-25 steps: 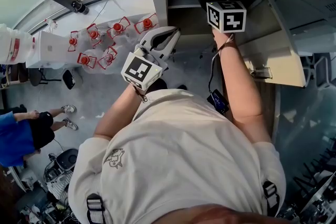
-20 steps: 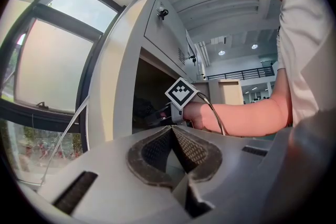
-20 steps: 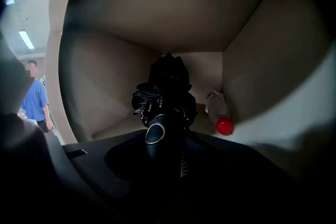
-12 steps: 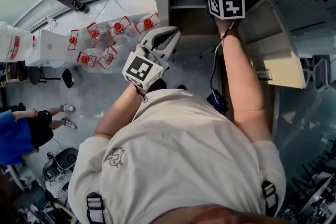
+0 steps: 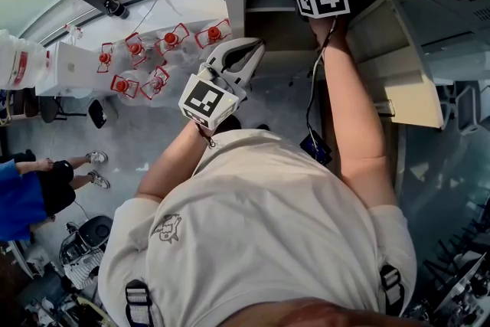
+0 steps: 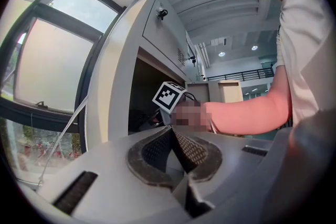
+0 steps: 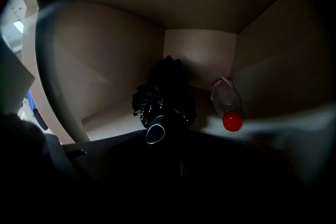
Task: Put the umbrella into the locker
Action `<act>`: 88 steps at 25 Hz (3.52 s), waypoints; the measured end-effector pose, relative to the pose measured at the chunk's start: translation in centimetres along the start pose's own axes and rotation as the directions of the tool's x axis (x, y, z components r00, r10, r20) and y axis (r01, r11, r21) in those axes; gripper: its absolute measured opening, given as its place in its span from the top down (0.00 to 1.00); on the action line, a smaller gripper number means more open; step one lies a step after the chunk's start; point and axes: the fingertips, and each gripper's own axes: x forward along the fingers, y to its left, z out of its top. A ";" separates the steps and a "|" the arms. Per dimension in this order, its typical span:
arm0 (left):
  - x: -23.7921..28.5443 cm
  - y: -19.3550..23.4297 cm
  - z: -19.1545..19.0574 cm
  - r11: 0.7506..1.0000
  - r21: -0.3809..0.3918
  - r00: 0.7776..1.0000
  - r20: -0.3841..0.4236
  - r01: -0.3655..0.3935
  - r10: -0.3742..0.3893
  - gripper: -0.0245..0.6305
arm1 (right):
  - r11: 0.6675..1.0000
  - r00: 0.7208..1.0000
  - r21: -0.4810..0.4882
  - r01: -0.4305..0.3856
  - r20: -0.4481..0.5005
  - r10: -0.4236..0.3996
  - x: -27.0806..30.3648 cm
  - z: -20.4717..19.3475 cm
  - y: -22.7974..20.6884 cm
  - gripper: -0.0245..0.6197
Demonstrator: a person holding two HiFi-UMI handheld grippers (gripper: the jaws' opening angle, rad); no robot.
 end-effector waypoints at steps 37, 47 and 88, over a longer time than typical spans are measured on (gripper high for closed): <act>-0.5 -2.7 1.4 1.000 0.028 1.000 0.015 0.003 -0.003 0.94 | 0.997 0.963 -0.057 0.042 0.268 -0.025 -7.0 0.1 3.0 0.56; -0.7 -3.4 2.0 0.999 0.045 1.000 0.020 0.004 -0.004 0.94 | 0.999 0.924 -0.019 0.041 0.382 -0.031 -12.4 -2.6 5.9 0.56; -19.1 -2.2 3.8 0.992 0.024 0.992 0.019 0.126 -0.127 0.94 | 1.000 0.840 0.002 0.016 0.542 -0.014 -21.1 -5.5 29.0 0.90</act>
